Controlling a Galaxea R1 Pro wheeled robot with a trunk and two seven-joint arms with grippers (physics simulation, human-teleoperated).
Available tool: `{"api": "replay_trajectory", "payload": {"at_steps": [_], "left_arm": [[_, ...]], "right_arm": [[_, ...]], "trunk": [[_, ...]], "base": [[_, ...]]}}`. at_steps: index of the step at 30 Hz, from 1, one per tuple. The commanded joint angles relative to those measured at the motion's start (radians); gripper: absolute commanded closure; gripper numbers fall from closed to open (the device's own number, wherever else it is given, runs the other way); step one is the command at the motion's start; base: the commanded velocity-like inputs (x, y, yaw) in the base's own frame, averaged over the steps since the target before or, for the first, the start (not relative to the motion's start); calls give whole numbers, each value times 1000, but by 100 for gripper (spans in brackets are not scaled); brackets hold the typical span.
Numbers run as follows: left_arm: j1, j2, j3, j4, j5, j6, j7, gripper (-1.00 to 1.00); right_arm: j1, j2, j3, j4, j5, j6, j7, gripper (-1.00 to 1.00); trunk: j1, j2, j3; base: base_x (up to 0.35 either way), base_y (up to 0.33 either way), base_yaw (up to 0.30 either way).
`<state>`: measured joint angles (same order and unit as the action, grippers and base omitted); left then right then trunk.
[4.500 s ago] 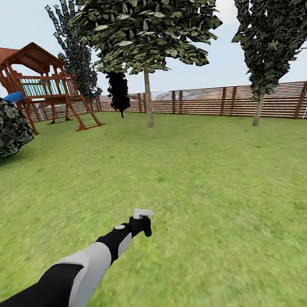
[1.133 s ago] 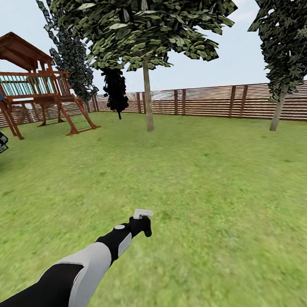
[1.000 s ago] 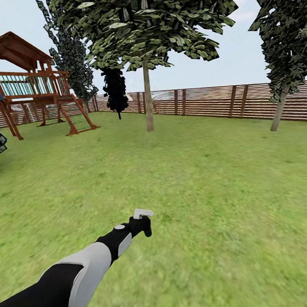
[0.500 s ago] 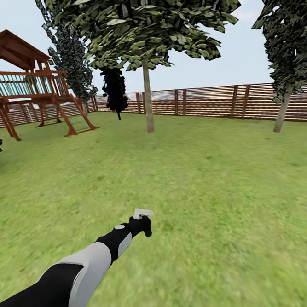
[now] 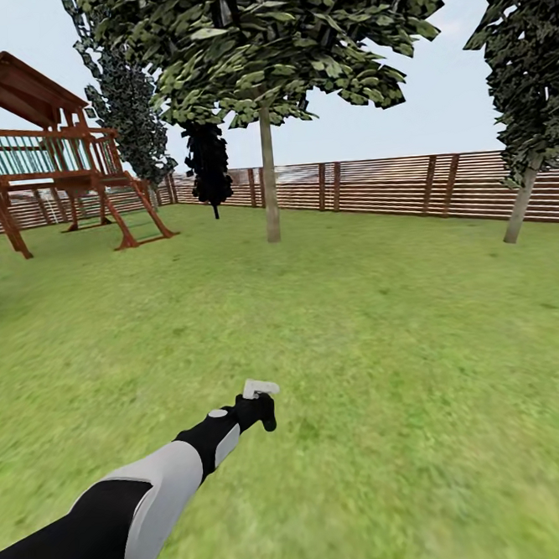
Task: In the garden, pick up the pesticide atomizer on the floor and spray pesticide onto both trees until each tree trunk is fully covered.
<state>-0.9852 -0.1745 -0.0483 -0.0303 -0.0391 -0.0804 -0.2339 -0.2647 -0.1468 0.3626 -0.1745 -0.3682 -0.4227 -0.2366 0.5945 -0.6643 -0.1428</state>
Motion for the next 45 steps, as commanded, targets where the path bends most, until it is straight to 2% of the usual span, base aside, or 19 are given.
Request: {"api": "replay_trajectory", "payload": {"at_steps": [1,45], "left_arm": [[-1,0,-4,1,-4,-5,0,100],[-1,0,-4,1,-4,-5,0,100]], "right_arm": [[-1,0,9,0,-8,-2,-4,-100],[-1,0,9,0,-8,-2,-4,-100]], "trunk": [[1,-1,-2],[1,-1,-2]], "base": [[350,0,0],[350,0,0]]}}
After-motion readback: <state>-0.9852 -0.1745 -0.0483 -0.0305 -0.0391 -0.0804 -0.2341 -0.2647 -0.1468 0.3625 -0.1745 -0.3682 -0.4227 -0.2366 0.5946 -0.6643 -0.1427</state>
